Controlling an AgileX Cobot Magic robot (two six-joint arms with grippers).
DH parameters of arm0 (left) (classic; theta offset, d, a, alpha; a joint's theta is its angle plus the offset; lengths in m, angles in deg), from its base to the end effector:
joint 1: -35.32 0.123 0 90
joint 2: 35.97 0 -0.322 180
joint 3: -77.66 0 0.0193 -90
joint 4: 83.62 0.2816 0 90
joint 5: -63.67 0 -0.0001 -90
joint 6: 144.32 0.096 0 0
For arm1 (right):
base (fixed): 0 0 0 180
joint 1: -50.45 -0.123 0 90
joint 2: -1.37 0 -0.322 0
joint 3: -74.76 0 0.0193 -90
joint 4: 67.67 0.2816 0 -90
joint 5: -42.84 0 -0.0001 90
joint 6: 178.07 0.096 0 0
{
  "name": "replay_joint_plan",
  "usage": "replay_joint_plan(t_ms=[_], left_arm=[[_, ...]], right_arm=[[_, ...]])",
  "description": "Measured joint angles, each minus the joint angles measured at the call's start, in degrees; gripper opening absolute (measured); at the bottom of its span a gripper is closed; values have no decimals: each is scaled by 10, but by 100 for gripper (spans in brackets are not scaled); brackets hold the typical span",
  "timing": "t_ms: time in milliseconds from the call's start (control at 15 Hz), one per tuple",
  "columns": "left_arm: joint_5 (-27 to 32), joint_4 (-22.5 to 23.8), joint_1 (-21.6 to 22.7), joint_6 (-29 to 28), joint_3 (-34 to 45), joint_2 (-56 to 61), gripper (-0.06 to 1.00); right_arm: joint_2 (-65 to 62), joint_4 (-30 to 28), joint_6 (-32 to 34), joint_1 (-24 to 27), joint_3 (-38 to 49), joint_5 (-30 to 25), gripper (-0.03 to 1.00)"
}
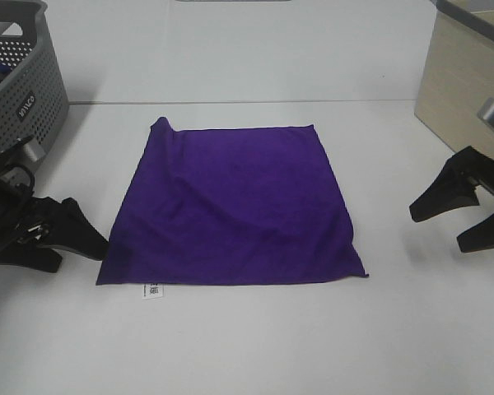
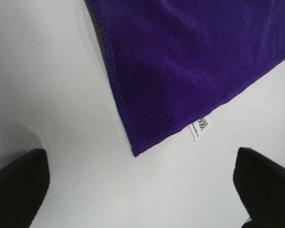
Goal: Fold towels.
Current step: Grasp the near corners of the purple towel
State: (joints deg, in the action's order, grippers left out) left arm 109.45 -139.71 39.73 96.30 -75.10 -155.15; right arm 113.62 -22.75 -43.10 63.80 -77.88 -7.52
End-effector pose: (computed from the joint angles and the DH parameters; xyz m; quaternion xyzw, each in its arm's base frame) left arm 0.3372 -0.0313 0.1032 0.0942 0.9446 -0.3036 0.0823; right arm 0.3223 -0.0228 0.1385 0.0069 0.9589 0.2765 0.0625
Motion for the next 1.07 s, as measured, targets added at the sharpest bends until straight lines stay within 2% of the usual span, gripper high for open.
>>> replay_joint_plan(t_ms=[133, 333, 533, 800, 933, 1067], left_arm=[[-3, -1, -1, 0, 0, 0, 99], [-28, -11, -30, 2, -1, 0, 99], [-42, -13, -50, -9, -3, 0, 99], [-45, -13, -50, -24, -3, 1, 99], [-19, -15, -60, -26, -20, -18, 99], [8, -23, -93, -44, -56, -46, 98]], right_arm=[[30, 15, -5, -9, -1, 32, 89], [67, 38, -9, -57, -3, 76, 89], [82, 64, -9, -94, -9, 85, 88], [93, 103, -7, -97, -10, 85, 87], [93, 114, -8, -117, -10, 95, 87], [94, 117, -8, -154, -13, 120, 85]])
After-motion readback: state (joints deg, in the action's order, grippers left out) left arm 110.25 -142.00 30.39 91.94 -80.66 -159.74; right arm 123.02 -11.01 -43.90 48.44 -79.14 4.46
